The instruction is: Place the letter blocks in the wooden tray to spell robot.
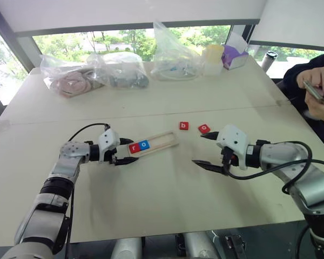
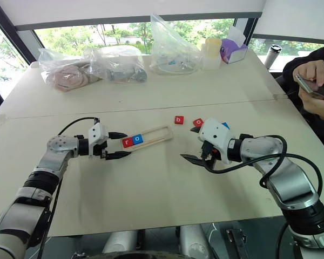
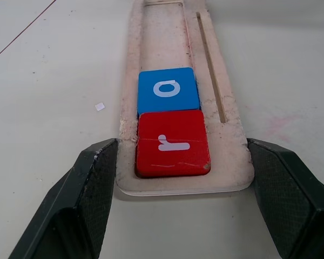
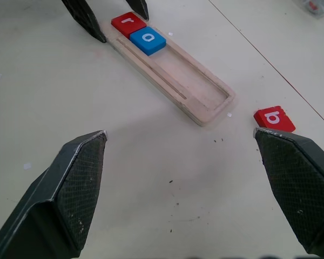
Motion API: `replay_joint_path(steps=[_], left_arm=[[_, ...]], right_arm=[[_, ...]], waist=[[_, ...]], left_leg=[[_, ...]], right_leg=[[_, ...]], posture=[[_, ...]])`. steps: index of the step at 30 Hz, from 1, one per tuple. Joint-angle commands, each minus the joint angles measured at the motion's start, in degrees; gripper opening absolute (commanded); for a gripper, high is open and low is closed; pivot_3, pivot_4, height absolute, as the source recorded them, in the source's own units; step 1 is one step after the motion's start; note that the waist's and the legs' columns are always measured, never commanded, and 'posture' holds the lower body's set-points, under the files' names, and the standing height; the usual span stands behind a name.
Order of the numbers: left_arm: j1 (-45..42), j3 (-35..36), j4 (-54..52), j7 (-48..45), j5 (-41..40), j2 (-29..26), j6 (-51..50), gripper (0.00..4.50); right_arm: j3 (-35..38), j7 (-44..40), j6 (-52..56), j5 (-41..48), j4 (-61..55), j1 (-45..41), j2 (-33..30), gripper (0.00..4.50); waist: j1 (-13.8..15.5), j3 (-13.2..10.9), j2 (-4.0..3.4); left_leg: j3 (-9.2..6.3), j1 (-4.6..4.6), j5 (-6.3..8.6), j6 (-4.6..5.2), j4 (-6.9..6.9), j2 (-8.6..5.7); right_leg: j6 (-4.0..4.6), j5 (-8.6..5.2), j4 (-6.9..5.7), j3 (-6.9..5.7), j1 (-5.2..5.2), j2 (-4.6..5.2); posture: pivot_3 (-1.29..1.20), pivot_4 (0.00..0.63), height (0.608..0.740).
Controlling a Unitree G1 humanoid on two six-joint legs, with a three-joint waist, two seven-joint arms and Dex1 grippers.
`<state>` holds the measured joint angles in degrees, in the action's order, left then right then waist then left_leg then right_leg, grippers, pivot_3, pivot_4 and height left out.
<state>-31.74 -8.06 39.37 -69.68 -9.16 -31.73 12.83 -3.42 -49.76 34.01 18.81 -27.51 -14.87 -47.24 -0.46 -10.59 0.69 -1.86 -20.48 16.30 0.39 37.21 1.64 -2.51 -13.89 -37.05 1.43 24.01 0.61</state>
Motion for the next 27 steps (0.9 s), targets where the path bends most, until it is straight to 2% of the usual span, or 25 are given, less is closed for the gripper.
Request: replay_joint_path(steps=[1, 8, 14, 27], left_arm=[[2.50, -3.04, 0.05, -0.79, 3.71, 0.38, -1.08, 3.12], [7.80, -6.18, -13.82, -4.59, 2.48, 1.03, -4.87, 3.12], [10.38, -9.16, -21.73, -6.57, 2.26, 1.05, -6.98, 3.12], [12.84, -10.29, -26.32, -3.55, 3.48, 1.08, -10.57, 3.12]], right_arm=[[2.40, 0.38, -0.20, 0.49, -2.96, 0.19, -0.83, 4.50], [2.79, 0.48, 0.06, 0.44, -3.21, 0.29, -1.07, 4.50], [2.87, 0.43, 0.29, 0.55, -3.25, 0.02, -1.19, 4.50], [3.69, 0.75, 1.72, 1.32, -4.97, 1.05, -1.81, 4.50]], waist=[[-0.01, 0.00, 0.00], [-0.06, 0.00, 0.00], [-0.09, -0.02, 0.02], [-0.11, -0.03, 0.03]], left_leg=[[0.00, 0.00, 0.00, 0.00, 0.00, 0.00], [0.03, -0.06, 0.04, 0.05, -0.10, 0.00], [0.03, -0.10, 0.09, 0.14, -0.10, -0.04], [0.02, -0.12, 0.09, 0.14, -0.11, -0.03]], right_leg=[[0.00, 0.00, 0.00, 0.00, 0.00, 0.00], [-0.22, -0.11, 0.07, 0.03, 0.01, 0.08], [-0.27, -0.17, 0.12, 0.04, 0.02, 0.12], [-0.25, -0.19, 0.18, 0.04, 0.03, 0.11]], posture=[[0.00, 0.150, 0.740], [0.00, 0.150, 0.740], [0.00, 0.150, 0.740], [0.00, 0.150, 0.740]])
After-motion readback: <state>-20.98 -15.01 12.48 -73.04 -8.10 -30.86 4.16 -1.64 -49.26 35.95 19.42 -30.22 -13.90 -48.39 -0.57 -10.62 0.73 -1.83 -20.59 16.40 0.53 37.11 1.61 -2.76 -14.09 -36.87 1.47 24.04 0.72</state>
